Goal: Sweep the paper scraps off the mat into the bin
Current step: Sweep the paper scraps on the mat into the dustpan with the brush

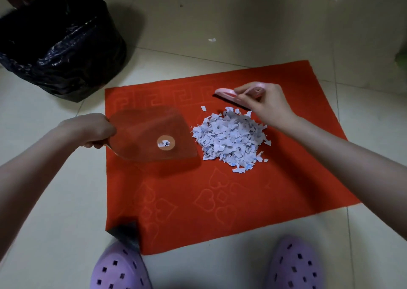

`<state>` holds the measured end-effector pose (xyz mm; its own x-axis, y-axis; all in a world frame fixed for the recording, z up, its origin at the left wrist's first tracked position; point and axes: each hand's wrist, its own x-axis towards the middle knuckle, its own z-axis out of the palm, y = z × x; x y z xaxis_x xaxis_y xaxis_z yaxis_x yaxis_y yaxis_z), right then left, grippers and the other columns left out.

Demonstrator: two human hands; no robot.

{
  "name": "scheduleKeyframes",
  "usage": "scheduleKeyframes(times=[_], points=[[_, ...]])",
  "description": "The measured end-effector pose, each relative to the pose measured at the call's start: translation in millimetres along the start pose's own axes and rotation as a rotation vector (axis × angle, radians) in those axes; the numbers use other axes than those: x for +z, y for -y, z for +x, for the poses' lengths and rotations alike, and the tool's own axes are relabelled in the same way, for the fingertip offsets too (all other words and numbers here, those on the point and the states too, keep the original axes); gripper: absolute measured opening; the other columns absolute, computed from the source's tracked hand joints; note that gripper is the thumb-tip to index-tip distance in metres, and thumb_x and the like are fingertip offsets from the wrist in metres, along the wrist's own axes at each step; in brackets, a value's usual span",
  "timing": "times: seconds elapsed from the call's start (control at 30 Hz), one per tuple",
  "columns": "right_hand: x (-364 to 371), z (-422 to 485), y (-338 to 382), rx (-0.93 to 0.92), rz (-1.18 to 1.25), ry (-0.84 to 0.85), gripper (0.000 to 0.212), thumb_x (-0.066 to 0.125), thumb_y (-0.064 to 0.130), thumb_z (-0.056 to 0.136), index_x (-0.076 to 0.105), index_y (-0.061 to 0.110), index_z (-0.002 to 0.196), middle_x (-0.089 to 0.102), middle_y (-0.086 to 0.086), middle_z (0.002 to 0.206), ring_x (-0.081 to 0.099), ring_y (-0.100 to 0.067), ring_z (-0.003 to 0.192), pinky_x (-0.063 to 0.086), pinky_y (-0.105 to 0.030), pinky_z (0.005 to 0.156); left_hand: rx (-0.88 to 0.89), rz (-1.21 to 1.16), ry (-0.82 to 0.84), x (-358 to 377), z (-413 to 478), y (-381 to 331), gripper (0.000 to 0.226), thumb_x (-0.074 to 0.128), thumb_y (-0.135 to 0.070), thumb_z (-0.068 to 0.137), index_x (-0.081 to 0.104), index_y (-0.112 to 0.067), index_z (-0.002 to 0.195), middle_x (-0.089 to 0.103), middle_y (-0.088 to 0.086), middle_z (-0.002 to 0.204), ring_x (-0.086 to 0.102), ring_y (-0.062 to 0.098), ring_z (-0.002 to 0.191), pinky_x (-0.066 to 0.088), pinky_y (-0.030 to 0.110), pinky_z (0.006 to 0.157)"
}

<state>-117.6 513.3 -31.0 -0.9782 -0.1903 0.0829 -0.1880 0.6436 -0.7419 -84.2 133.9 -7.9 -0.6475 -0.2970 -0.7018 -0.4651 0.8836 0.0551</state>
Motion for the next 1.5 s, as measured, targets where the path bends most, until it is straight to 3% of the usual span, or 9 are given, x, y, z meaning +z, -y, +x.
scheduleKeyframes(times=[0.17, 0.37, 0.47, 0.57, 0.7, 1.0, 1.1, 1.27, 1.5], points=[[6, -3, -2, 0.063, -0.076, -0.029, 0.017, 0.062, 0.025, 0.087, 0.072, 0.027, 0.101, 0.073, 0.002, 0.098, 0.066, -0.017, 0.087, 0.053, -0.041, 0.079, -0.015, 0.033, 0.010, 3, 3, 1, 0.023, 0.044, -0.013, 0.084, 0.052, -0.006, 0.064, 0.048, 0.006, 0.042, 0.037, 0.021, 0.047, 0.027, 0.024, 0.047], [17, 17, 14, 0.051, -0.134, -0.059, 0.017, 0.058, 0.032, 0.088, 0.071, 0.029, 0.099, 0.073, 0.002, 0.097, 0.066, -0.019, 0.090, 0.052, -0.039, 0.080, -0.003, 0.043, 0.025, 8, 6, -1, 0.026, 0.044, -0.013, 0.084, 0.055, -0.006, 0.061, 0.049, 0.008, 0.045, 0.036, 0.020, 0.044, 0.027, 0.024, 0.046], [24, 30, 20, 0.087, -0.262, -0.089, 0.021, 0.054, 0.038, 0.091, 0.069, 0.026, 0.100, 0.072, 0.000, 0.097, 0.065, -0.023, 0.093, 0.044, -0.028, 0.073, 0.011, 0.074, -0.001, 8, 6, -5, 0.031, 0.045, -0.016, 0.083, 0.059, -0.005, 0.059, 0.052, 0.007, 0.044, 0.040, 0.021, 0.044, 0.032, 0.024, 0.049], [27, 34, 20, 0.109, -0.444, -0.118, 0.035, 0.046, 0.050, 0.093, 0.067, 0.024, 0.102, 0.071, -0.005, 0.095, 0.065, -0.029, 0.093, 0.036, -0.029, 0.067, 0.025, 0.117, -0.038, 9, 2, -11, 0.033, 0.044, -0.019, 0.080, 0.058, -0.008, 0.053, 0.053, 0.004, 0.041, 0.045, 0.021, 0.044, 0.037, 0.027, 0.056], [22, 26, 13, 0.121, -0.583, -0.101, 0.036, 0.044, 0.050, 0.095, 0.067, 0.023, 0.104, 0.070, -0.008, 0.095, 0.065, -0.034, 0.092, 0.035, -0.031, 0.066, 0.043, 0.157, -0.088, 13, -4, -21, 0.036, 0.043, -0.017, 0.081, 0.053, -0.010, 0.047, 0.052, 0.002, 0.041, 0.047, 0.019, 0.042, 0.038, 0.026, 0.054], [-3, 23, -7, 0.274, -0.516, -0.227, 0.040, 0.047, 0.052, 0.091, 0.068, 0.019, 0.101, 0.069, -0.014, 0.097, 0.063, -0.038, 0.095, 0.043, -0.036, 0.074, 0.051, 0.193, -0.123, 18, -4, -27, 0.036, 0.045, -0.018, 0.084, 0.056, -0.011, 0.050, 0.054, 0.001, 0.043, 0.051, 0.019, 0.046, 0.041, 0.027, 0.056], [2, 17, -15, 0.319, -0.508, -0.193, 0.038, 0.048, 0.048, 0.092, 0.067, 0.016, 0.098, 0.069, -0.015, 0.096, 0.063, -0.038, 0.094, 0.042, -0.036, 0.072, 0.067, 0.157, -0.089, 17, -2, -28, 0.035, 0.045, -0.017, 0.083, 0.055, -0.012, 0.050, 0.052, 0.001, 0.040, 0.050, 0.021, 0.046, 0.041, 0.028, 0.057], [16, 6, -10, 0.279, -0.421, -0.119, 0.036, 0.048, 0.050, 0.094, 0.063, 0.019, 0.084, 0.063, -0.002, 0.075, 0.062, -0.028, 0.074, 0.036, -0.028, 0.060, 0.067, 0.135, -0.094, 19, -1, -28, 0.035, 0.046, -0.018, 0.084, 0.054, -0.012, 0.050, 0.051, 0.001, 0.042, 0.047, 0.019, 0.045, 0.039, 0.027, 0.055], [41, -1, 28, 0.185, -0.322, 0.017, 0.024, 0.050, 0.038, 0.095, 0.066, 0.021, 0.094, 0.055, 0.008, 0.067, 0.047, 0.000, 0.054, 0.026, -0.018, 0.045, 0.077, 0.090, -0.086, 21, 1, -26, 0.035, 0.045, -0.019, 0.084, 0.054, -0.011, 0.052, 0.050, 0.002, 0.042, 0.045, 0.018, 0.043, 0.037, 0.026, 0.053]])
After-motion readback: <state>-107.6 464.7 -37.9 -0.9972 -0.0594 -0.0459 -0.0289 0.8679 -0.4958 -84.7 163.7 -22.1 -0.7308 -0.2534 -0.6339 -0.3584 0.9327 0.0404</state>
